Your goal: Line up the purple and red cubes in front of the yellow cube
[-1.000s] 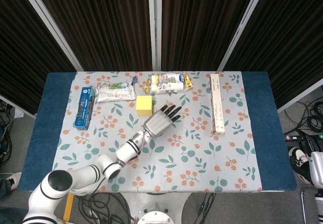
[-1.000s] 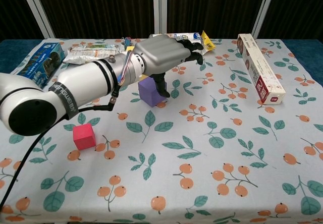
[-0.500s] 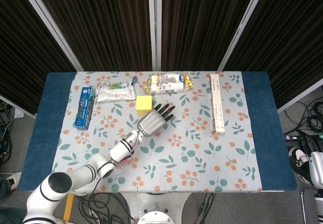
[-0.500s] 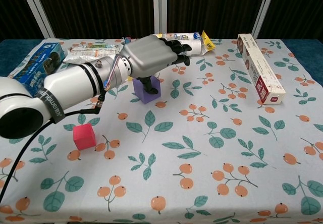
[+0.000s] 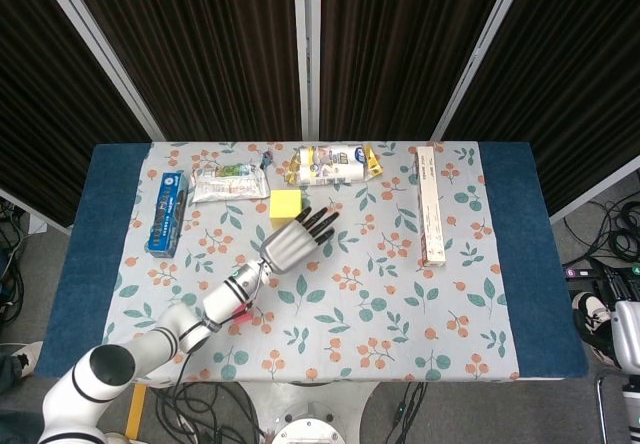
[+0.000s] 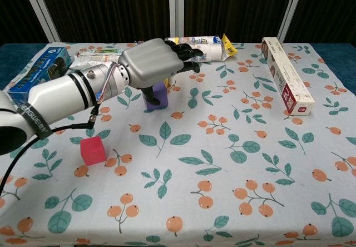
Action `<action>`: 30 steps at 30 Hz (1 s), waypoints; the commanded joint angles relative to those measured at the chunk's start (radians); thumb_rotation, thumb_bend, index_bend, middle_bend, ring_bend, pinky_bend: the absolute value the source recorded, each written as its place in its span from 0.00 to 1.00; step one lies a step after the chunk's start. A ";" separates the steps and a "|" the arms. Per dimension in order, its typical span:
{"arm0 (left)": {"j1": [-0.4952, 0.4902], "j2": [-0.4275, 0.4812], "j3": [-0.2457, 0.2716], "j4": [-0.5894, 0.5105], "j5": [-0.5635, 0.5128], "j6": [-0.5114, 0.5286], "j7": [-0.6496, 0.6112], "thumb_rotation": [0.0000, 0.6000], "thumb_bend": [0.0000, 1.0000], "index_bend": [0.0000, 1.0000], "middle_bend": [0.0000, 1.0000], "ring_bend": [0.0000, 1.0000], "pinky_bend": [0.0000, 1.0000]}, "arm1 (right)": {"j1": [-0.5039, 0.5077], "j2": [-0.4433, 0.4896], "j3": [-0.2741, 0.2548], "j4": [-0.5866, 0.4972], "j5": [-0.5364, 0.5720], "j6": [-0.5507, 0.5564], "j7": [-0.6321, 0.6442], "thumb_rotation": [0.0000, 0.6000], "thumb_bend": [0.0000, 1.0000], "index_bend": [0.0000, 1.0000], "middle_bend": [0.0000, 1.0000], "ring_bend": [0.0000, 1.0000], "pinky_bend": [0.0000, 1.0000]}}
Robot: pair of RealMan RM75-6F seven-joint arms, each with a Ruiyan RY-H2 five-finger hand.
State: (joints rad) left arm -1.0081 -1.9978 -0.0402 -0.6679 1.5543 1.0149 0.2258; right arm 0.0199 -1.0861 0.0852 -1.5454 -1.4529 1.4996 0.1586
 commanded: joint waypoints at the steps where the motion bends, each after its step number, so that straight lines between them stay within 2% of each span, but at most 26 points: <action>1: 0.015 0.018 0.003 -0.018 0.007 0.024 -0.003 1.00 0.06 0.22 0.10 0.08 0.21 | 0.001 0.001 0.000 -0.001 -0.001 0.001 -0.001 1.00 0.29 0.10 0.16 0.13 0.24; 13: 0.075 0.129 0.035 -0.091 0.028 0.054 0.008 1.00 0.06 0.22 0.10 0.08 0.20 | -0.005 0.006 -0.001 -0.004 -0.006 0.009 0.000 1.00 0.29 0.10 0.16 0.13 0.24; 20: 0.104 0.180 0.039 -0.183 0.035 0.075 -0.006 1.00 0.06 0.22 0.10 0.08 0.21 | -0.001 0.005 -0.001 -0.006 -0.012 0.007 -0.002 1.00 0.29 0.10 0.16 0.13 0.24; 25: 0.108 0.195 0.034 -0.162 0.033 0.066 0.031 1.00 0.06 0.22 0.10 0.08 0.21 | 0.003 0.007 0.000 -0.010 -0.016 0.005 -0.005 1.00 0.29 0.10 0.16 0.13 0.24; 30: 0.102 0.179 0.010 -0.106 0.006 0.030 0.012 1.00 0.06 0.22 0.10 0.08 0.20 | 0.002 0.005 0.000 -0.008 -0.011 0.004 -0.004 1.00 0.29 0.10 0.16 0.13 0.24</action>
State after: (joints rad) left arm -0.9028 -1.8112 -0.0215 -0.7901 1.5690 1.0572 0.2448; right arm 0.0220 -1.0811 0.0849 -1.5532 -1.4642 1.5034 0.1546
